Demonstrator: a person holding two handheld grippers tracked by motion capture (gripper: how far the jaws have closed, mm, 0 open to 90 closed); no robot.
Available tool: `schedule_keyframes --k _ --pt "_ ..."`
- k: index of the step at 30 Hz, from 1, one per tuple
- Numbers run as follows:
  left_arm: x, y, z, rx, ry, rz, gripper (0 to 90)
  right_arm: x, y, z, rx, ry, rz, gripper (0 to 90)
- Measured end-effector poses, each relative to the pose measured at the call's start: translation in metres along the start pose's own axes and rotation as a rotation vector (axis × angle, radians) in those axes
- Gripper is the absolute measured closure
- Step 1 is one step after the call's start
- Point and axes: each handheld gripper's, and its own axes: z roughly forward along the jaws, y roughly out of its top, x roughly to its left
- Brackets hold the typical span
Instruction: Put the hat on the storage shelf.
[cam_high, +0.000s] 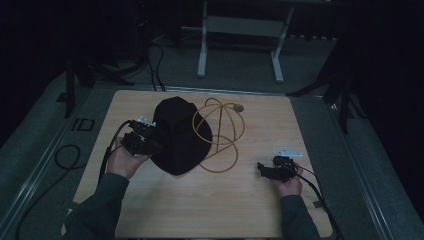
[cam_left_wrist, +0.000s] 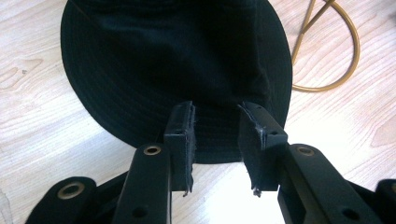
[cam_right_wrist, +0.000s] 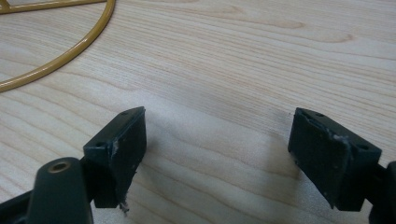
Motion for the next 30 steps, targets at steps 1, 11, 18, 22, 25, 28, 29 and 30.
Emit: schedule_keyframes --k 1,11,18,22,25,28,29,30 --pt "0.001 0.003 -0.001 0.001 0.003 0.003 65.7 0.0 0.0 0.0 0.0 0.0 -0.001 19.1" --pt "-0.006 0.027 -0.001 0.011 -0.037 0.009 63.1 0.0 0.0 0.0 0.001 0.0 -0.004 19.1" --pt "-0.016 0.04 0.006 0.037 -0.039 0.018 63.1 0.0 0.0 0.0 0.001 0.001 -0.005 19.1" --pt "-0.018 0.054 0.013 0.081 -0.042 0.022 63.7 0.0 0.0 0.0 0.0 0.001 -0.003 19.1" --pt "-0.015 0.065 0.019 0.12 -0.033 0.015 66.9 0.0 0.0 0.0 0.0 0.002 -0.004 19.1" --pt "-0.012 0.068 0.023 0.136 -0.031 -0.003 70.8 0.0 0.0 0.0 0.0 0.003 -0.006 19.1" --pt "-0.008 0.068 0.025 0.144 -0.027 -0.019 73.1 0.0 0.0 0.0 0.001 0.003 -0.008 19.1" --pt "-0.008 0.068 0.025 0.144 -0.027 -0.019 74.1 0.0 0.0 0.0 0.001 0.003 -0.008 19.1"
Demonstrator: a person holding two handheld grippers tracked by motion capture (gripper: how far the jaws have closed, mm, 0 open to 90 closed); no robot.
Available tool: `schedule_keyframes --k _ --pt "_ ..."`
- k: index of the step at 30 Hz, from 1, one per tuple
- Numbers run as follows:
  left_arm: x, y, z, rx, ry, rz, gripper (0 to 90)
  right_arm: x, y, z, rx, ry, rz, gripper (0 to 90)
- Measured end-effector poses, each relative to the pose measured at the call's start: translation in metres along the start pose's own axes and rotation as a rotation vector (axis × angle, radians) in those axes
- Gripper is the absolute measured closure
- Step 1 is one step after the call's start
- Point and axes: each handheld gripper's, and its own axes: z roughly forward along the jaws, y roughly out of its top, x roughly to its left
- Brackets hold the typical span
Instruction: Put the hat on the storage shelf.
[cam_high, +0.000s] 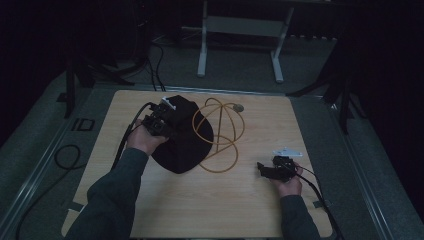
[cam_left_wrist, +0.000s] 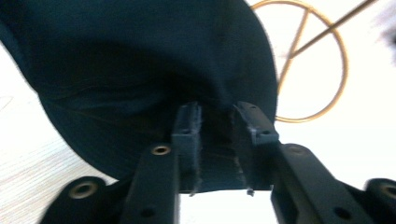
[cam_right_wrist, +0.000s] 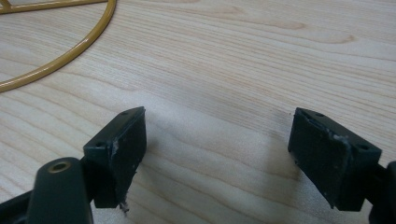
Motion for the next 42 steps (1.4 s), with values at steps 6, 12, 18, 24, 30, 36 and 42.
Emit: schedule_keyframes --k 6,12,18,24,30,36,42 --pt "0.003 -0.001 0.0 0.011 -0.007 0.008 86.7 0.0 0.0 0.0 0.0 0.001 -0.001 19.1" --pt "0.009 -0.009 -0.009 0.061 0.027 0.034 88.3 0.0 0.0 0.0 0.0 0.001 -0.001 19.1" --pt "0.023 -0.019 -0.022 0.145 0.049 0.036 88.3 0.0 0.0 0.0 0.0 0.001 -0.001 19.2" --pt "0.035 -0.019 -0.023 0.188 0.028 -0.002 74.6 0.0 0.0 0.0 0.0 0.001 -0.003 19.2" --pt "0.032 -0.009 -0.003 0.248 0.049 -0.013 67.9 0.0 0.0 0.0 0.0 0.0 -0.003 19.2" --pt "0.027 0.005 0.01 0.306 0.126 -0.013 70.9 0.0 0.0 0.0 0.0 0.0 -0.002 19.2" --pt "0.031 0.014 0.015 0.351 0.136 -0.021 81.8 0.0 0.0 0.0 0.0 0.0 -0.003 19.2"
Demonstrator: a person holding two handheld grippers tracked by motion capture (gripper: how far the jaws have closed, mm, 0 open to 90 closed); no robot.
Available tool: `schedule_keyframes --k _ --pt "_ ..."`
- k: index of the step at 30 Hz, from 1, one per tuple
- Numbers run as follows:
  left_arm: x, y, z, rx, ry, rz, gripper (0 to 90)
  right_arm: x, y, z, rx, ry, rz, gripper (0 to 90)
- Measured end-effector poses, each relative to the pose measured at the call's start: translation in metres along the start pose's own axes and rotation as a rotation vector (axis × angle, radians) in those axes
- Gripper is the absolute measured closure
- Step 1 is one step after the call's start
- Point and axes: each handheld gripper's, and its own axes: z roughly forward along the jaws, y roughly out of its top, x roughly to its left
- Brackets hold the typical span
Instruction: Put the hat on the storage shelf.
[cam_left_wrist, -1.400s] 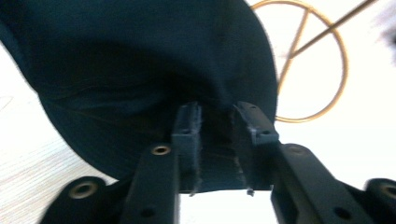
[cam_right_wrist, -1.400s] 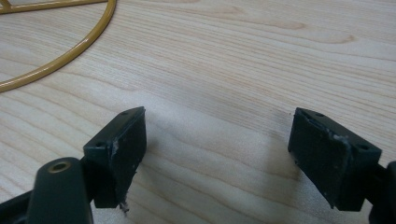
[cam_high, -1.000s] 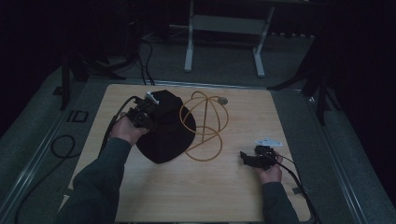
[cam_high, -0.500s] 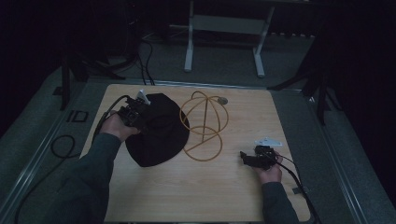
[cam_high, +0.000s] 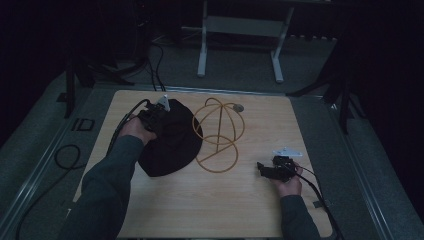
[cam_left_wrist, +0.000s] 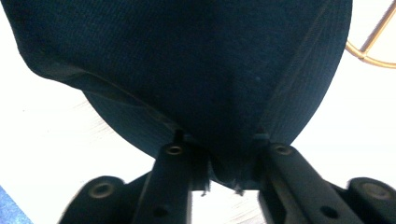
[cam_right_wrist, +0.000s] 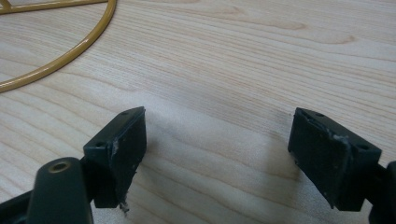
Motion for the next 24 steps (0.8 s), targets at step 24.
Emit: schedule_keyframes --k 24 --pt "0.015 -0.012 -0.015 -0.058 -0.022 0.038 85.3 0.0 0.0 0.0 -0.001 0.001 0.0 19.2"
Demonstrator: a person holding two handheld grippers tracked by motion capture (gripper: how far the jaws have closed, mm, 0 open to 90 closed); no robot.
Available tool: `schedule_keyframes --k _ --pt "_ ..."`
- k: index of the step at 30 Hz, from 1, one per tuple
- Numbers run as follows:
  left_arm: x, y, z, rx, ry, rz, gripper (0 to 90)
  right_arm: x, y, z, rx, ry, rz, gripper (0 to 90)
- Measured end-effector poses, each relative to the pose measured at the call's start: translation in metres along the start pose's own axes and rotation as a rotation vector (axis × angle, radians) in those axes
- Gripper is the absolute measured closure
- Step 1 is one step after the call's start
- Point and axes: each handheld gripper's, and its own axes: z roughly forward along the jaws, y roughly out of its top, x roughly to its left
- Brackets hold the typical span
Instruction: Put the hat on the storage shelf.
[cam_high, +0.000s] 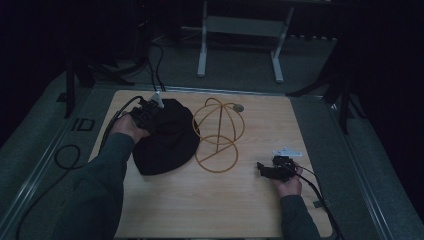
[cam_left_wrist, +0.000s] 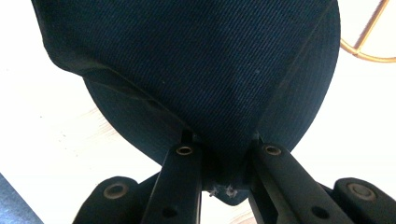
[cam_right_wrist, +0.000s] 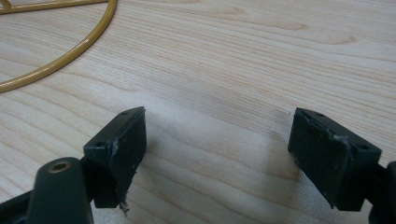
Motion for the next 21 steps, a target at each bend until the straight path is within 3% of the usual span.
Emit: schedule_keyframes --k 17,21 --pt "0.007 -0.008 -0.018 -0.062 -0.003 -0.023 85.8 0.0 0.0 0.0 0.0 0.0 0.0 19.2" --pt "0.006 -0.008 -0.023 -0.06 -0.002 -0.012 85.8 0.0 0.0 0.0 0.0 0.0 0.001 19.2"
